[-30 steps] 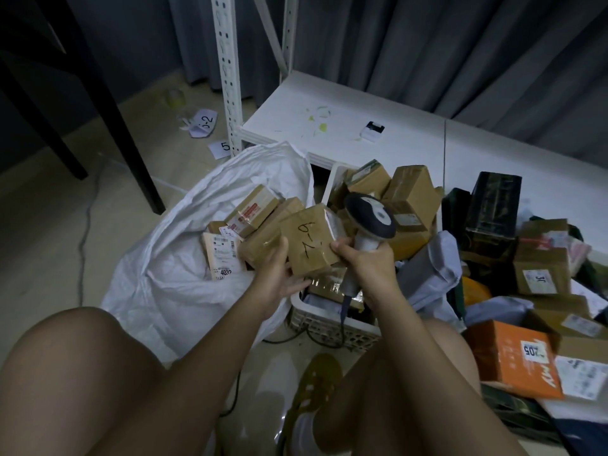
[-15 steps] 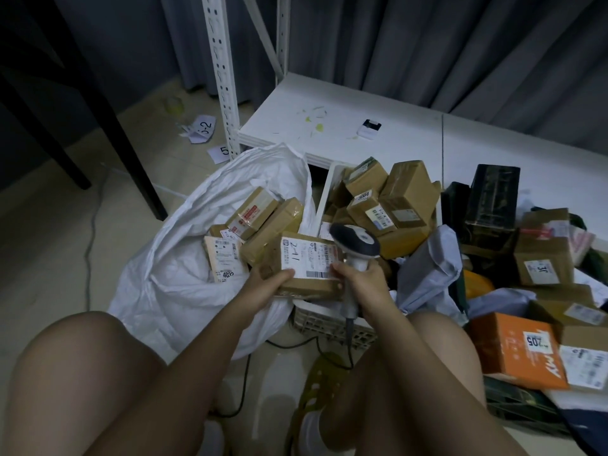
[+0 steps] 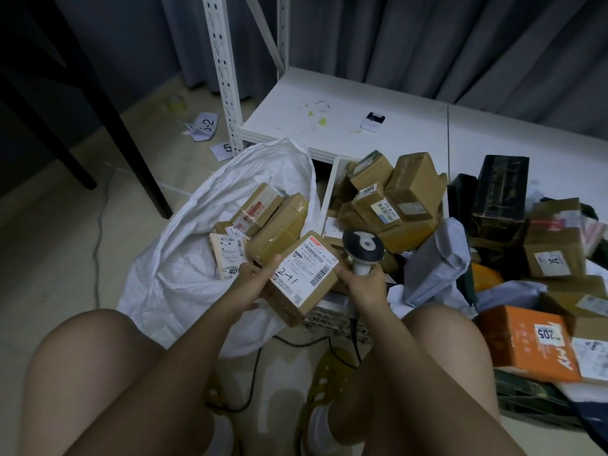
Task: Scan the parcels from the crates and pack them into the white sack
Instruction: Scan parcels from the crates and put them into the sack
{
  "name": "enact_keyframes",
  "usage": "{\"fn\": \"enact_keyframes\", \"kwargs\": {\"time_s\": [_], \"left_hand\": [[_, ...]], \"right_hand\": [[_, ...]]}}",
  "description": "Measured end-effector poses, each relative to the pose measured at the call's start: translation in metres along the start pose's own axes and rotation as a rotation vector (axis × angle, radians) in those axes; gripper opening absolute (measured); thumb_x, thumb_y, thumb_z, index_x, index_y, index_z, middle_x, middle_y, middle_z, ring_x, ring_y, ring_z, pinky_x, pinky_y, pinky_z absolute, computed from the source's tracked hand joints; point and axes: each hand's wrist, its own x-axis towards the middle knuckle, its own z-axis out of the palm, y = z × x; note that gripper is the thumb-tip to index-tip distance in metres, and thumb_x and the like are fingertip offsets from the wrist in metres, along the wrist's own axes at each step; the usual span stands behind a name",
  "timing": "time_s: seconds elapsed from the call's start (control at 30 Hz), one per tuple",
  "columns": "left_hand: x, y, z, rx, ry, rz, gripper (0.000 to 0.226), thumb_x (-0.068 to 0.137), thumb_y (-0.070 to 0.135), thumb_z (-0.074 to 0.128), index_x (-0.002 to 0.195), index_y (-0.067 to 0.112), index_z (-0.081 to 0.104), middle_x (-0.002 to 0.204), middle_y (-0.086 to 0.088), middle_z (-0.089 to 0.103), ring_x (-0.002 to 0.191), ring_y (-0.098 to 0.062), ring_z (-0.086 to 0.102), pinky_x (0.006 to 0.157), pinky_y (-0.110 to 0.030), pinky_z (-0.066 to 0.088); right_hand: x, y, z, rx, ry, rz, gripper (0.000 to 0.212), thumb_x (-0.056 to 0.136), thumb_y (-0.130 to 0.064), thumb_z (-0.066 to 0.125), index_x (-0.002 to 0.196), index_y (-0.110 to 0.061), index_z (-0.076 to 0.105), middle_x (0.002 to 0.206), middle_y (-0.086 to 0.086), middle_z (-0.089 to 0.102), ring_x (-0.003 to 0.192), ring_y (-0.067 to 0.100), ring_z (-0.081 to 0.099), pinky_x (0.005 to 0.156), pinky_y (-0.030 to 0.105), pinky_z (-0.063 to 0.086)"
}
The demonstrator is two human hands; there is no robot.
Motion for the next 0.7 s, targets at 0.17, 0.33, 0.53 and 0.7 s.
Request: {"fn": "enact_keyframes", "kwargs": {"time_s": [0.17, 0.33, 0.53, 0.7], "left_hand": [[0.007, 0.007, -0.009, 0.144, -0.1, -0.069, 0.07, 0.071, 0.066, 0.061, 0.123, 0.022, 0.044, 0.119, -0.002, 0.059, 0.108, -0.018, 0.055, 0.089, -0.038, 0.046], [-0.003, 0.014, -0.015, 0.288, -0.33, -0.059, 0.09, 0.067, 0.049, 0.064, 0.145, 0.041, 0.021, 0.127, 0.005, 0.059, 0.109, -0.021, 0.06, 0.099, -0.04, 0.04], [-0.006, 0.007, -0.02, 0.103, -0.287, -0.016, 0.094, 0.084, 0.016, 0.069, 0.148, 0.044, 0.006, 0.12, 0.0, 0.065, 0.102, -0.024, 0.066, 0.082, -0.035, 0.054], [-0.006, 0.006, -0.034, -0.005, -0.116, 0.125, 0.096, 0.085, 0.011, 0.067, 0.146, 0.049, 0.003, 0.125, 0.002, 0.06, 0.106, -0.018, 0.061, 0.085, -0.037, 0.052]], "right_hand": [[0.003, 0.001, 0.003, -0.013, 0.031, 0.027, 0.049, 0.08, -0.02, 0.078, 0.122, -0.01, 0.055, 0.119, 0.01, 0.063, 0.105, 0.028, 0.06, 0.084, 0.039, 0.049], [0.002, -0.012, 0.007, 0.035, -0.021, -0.044, 0.023, 0.083, -0.012, 0.074, 0.099, -0.017, 0.057, 0.099, 0.008, 0.067, 0.096, 0.028, 0.065, 0.081, 0.041, 0.052], [-0.004, -0.045, 0.018, -0.006, -0.12, -0.165, 0.038, 0.081, -0.01, 0.076, 0.115, -0.006, 0.059, 0.105, 0.008, 0.07, 0.096, 0.024, 0.067, 0.084, 0.041, 0.056], [-0.019, -0.063, 0.016, 0.031, -0.203, -0.199, 0.016, 0.091, -0.013, 0.066, 0.098, -0.017, 0.053, 0.074, -0.007, 0.059, 0.056, -0.005, 0.057, 0.054, 0.009, 0.045]]}}
